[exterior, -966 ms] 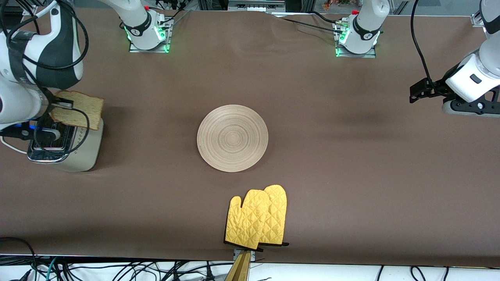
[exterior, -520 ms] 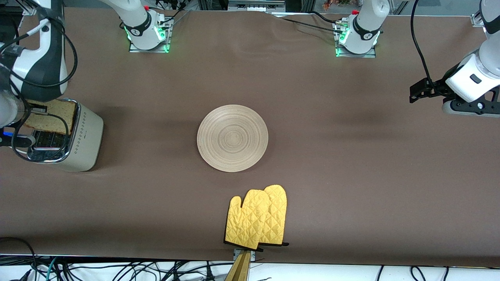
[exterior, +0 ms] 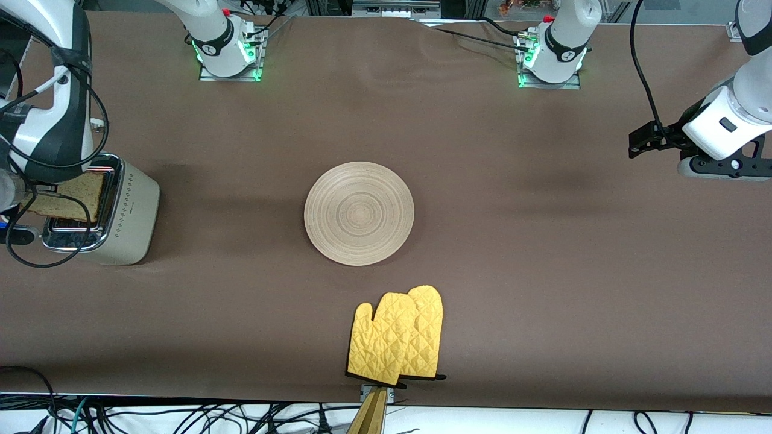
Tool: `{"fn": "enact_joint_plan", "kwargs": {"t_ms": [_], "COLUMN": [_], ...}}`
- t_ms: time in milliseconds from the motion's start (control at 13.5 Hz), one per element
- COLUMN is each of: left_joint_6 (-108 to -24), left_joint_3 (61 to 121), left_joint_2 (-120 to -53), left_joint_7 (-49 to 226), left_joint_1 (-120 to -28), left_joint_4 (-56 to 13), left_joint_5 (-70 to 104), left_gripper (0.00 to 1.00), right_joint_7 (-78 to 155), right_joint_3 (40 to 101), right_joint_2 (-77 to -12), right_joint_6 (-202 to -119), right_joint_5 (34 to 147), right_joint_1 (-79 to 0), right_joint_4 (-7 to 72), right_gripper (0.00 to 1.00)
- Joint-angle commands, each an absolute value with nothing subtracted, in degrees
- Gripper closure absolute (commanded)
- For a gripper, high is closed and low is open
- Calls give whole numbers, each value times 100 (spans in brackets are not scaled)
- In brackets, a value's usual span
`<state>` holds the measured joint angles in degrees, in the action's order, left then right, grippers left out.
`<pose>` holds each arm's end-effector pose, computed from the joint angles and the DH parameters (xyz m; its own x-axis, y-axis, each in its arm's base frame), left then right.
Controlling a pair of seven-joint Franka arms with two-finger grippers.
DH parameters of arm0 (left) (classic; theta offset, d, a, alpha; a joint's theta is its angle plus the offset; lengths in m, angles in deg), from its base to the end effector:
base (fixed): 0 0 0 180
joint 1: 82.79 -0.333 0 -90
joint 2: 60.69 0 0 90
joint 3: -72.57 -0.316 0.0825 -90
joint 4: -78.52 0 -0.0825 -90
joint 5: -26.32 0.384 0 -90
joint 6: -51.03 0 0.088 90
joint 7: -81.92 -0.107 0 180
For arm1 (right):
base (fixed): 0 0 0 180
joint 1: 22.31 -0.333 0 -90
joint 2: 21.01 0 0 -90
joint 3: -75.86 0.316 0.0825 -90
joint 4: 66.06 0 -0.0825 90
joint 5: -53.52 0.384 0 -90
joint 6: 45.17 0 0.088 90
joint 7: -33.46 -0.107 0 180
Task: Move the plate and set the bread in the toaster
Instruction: 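Align the held bread over a toaster slot with the right gripper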
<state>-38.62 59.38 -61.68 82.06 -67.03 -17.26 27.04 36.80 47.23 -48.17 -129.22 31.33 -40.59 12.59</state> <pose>0.5524 -0.0244 0.5674 0.9915 -0.0415 -0.1235 -0.0439 -0.9989 -0.0167 0.6407 -0.1006 0.4671 0.9254 -0.1835 -0.3315 0.0283 -0.8390 0.5434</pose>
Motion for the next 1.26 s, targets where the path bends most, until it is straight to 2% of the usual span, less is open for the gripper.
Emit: {"fn": "enact_joint_plan", "kwargs": {"t_ms": [0, 372, 1189], "left_joint_6": [-3677, -3677, -3730], "left_joint_3": [5904, 5912, 5895], "left_joint_2": [-6122, -6122, -6175], "left_joint_7": [8297, 8323, 8271], "left_joint_1": [-6723, -6846, -7013], "left_joint_4": [-1640, -1614, -1465], "left_joint_5": [2562, 2624, 2632], "left_gripper": [0, 0, 0], "right_joint_7": [3847, 4145, 4198], "right_joint_3": [4730, 4730, 4774], "right_joint_2": [-4895, -4939, -5097], "right_joint_6": [-12998, -13261, -13297], "right_joint_5": [3023, 2962, 2961], "right_joint_1": [-3980, -3691, -3567], "right_joint_4": [1207, 1207, 1207], "right_gripper": [100, 100, 100]}}
